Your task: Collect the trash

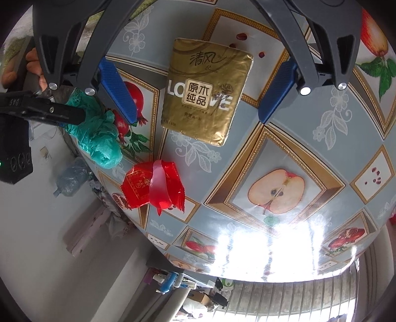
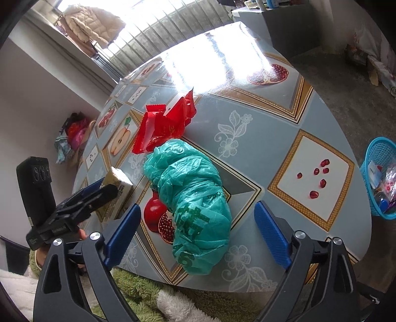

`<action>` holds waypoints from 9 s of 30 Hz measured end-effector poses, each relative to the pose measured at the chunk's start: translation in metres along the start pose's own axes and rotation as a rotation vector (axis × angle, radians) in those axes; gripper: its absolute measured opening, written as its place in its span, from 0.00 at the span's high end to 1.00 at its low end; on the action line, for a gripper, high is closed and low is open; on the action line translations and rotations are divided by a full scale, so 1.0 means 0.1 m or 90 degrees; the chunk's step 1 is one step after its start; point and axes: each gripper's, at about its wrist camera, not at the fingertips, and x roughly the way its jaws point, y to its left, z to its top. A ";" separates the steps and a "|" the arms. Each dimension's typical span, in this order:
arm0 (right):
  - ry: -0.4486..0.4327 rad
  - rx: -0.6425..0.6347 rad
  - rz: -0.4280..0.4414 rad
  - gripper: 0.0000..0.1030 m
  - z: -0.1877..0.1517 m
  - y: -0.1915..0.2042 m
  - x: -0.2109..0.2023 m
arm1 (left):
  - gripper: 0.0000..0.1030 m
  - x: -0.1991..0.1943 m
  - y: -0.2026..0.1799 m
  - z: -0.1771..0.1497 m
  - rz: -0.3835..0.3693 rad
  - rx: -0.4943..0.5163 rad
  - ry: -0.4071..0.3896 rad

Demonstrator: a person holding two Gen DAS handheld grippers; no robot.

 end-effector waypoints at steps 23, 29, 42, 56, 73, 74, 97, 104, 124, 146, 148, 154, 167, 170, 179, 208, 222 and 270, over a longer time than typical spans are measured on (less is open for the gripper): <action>-0.057 -0.018 -0.050 0.06 -0.08 0.08 0.01 | 0.08 -0.08 0.12 -0.05 -0.050 -0.061 -0.024; -0.061 -0.011 -0.045 0.06 -0.08 0.07 0.01 | 0.08 -0.05 0.04 -0.05 -0.029 -0.033 -0.018; -0.071 0.004 -0.022 0.06 -0.11 0.02 -0.02 | 0.08 0.00 -0.03 -0.01 -0.013 -0.028 -0.008; -0.071 -0.001 -0.015 0.06 -0.11 0.02 -0.03 | 0.09 -0.01 0.01 -0.03 -0.021 -0.041 -0.014; -0.064 0.016 0.015 0.06 -0.08 -0.04 -0.05 | 0.09 0.08 -0.13 0.04 0.068 0.004 0.032; -0.062 0.016 0.013 0.06 -0.08 -0.03 -0.05 | 0.09 0.07 -0.12 0.04 0.067 0.003 0.029; -0.050 -0.035 -0.040 0.40 0.01 0.04 -0.18 | 0.09 -0.07 -0.34 -0.04 0.143 0.122 0.009; -0.026 -0.043 -0.053 0.35 0.05 0.11 -0.08 | 0.09 0.07 -0.35 -0.06 0.184 0.128 0.070; -0.002 -0.027 -0.035 0.48 0.10 0.07 0.06 | 0.09 0.17 -0.31 -0.06 0.205 0.128 0.091; -0.044 0.005 -0.014 0.64 0.09 -0.03 -0.18 | 0.52 0.03 -0.26 -0.04 0.188 0.097 0.063; -0.051 0.010 -0.010 0.64 0.10 -0.04 -0.23 | 0.52 0.00 -0.23 -0.03 0.181 0.090 0.058; -0.081 0.027 0.000 0.64 0.16 -0.09 -0.39 | 0.52 -0.16 -0.19 0.11 0.157 0.078 0.019; -0.139 0.033 0.021 0.64 0.57 -0.09 -0.46 | 0.52 -0.06 -0.26 0.69 0.036 0.057 -0.022; -0.140 0.047 0.014 0.64 0.68 -0.15 -0.38 | 0.52 0.05 -0.28 0.77 0.035 0.048 -0.012; -0.134 0.075 0.024 0.64 0.74 -0.26 -0.27 | 0.52 0.07 -0.39 0.89 0.021 0.060 -0.023; -0.347 0.461 -0.150 0.64 -0.30 -2.78 -1.50 | 0.52 1.71 -3.80 1.31 -0.201 0.368 0.205; -0.272 0.633 -0.252 0.38 -0.54 -4.48 -0.94 | 0.18 3.04 -4.76 0.99 -0.144 0.403 0.234; -0.058 0.132 0.140 0.47 0.86 -0.31 0.05 | 0.46 0.12 -0.23 0.73 -0.024 0.039 -0.012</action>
